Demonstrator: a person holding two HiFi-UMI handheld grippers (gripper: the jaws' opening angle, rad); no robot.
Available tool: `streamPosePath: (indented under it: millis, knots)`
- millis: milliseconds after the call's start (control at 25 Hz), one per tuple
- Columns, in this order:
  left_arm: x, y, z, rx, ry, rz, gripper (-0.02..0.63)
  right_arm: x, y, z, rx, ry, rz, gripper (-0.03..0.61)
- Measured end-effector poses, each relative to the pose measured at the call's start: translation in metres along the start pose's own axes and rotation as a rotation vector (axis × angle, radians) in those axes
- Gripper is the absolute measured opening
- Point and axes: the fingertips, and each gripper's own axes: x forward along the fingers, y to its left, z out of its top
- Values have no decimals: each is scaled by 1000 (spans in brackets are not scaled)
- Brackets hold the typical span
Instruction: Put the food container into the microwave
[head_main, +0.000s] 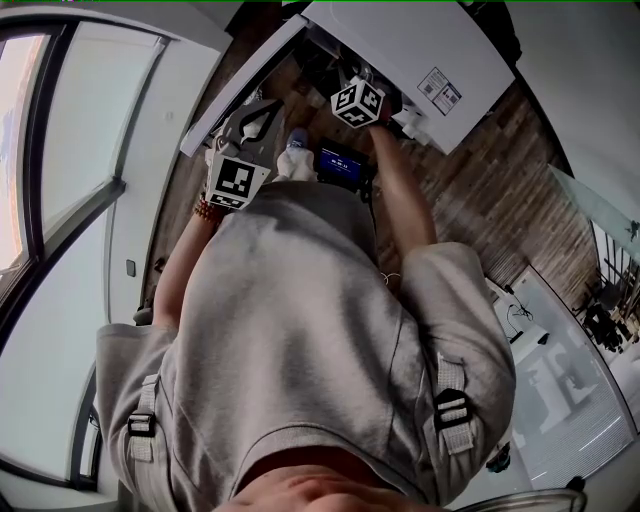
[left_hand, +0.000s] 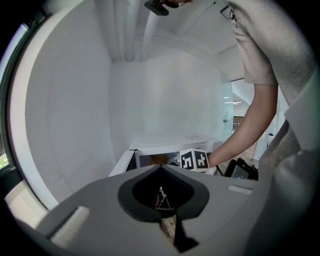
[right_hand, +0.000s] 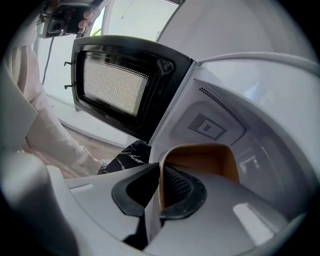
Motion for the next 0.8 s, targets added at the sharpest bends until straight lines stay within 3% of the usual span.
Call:
streamPosePath:
  millis: [800]
  knots:
    - [2, 0, 1, 2, 4, -11, -2, 8, -16, -30, 69, 71, -84, 38]
